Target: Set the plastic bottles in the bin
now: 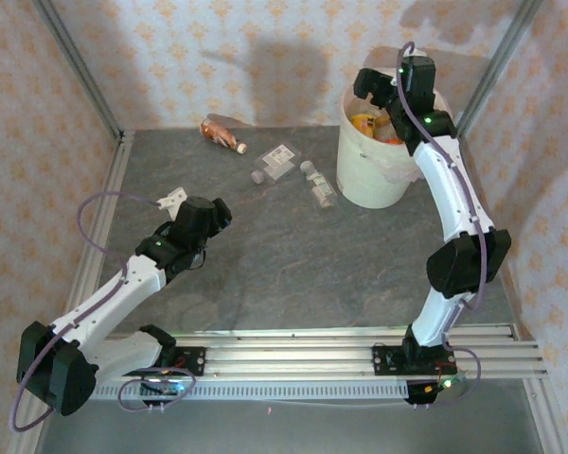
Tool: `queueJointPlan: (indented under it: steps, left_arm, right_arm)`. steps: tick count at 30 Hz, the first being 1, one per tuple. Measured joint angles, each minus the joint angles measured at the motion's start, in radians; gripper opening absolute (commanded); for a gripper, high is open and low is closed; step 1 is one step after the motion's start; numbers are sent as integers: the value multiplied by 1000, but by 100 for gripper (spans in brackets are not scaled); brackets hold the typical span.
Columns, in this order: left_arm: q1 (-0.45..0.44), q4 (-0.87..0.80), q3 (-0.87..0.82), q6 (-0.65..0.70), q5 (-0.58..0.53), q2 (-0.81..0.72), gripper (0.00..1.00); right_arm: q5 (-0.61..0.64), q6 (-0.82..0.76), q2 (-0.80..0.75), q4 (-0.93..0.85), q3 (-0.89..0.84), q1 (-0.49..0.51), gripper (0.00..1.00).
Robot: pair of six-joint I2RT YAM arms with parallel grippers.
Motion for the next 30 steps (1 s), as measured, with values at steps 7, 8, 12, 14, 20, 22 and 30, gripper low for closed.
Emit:
queueJointPlan:
  steps: [7, 8, 12, 14, 20, 22, 30]
  left_arm:
    - [0, 0, 0, -1, 0, 0, 100]
    - [0, 0, 0, -1, 0, 0, 100]
    - [0, 3, 0, -3, 4, 13, 100]
    - [0, 4, 0, -3, 6, 21, 100]
    - [0, 6, 0, -10, 23, 39, 100]
    - [0, 9, 0, -13, 24, 41, 100]
    - [0, 14, 0, -30, 23, 41, 100]
  right_arm:
    - [-8, 1, -90, 14, -78, 1, 99]
    - [-8, 1, -110, 19, -92, 3, 99]
    - [-13, -12, -193, 43, -148, 31, 99]
    - [-23, -39, -232, 61, -175, 66, 99]
    - [-70, -196, -295, 71, -223, 257, 99]
    - [-84, -252, -294, 64, -226, 324, 99]
    - [-113, -389, -204, -9, -229, 464, 99]
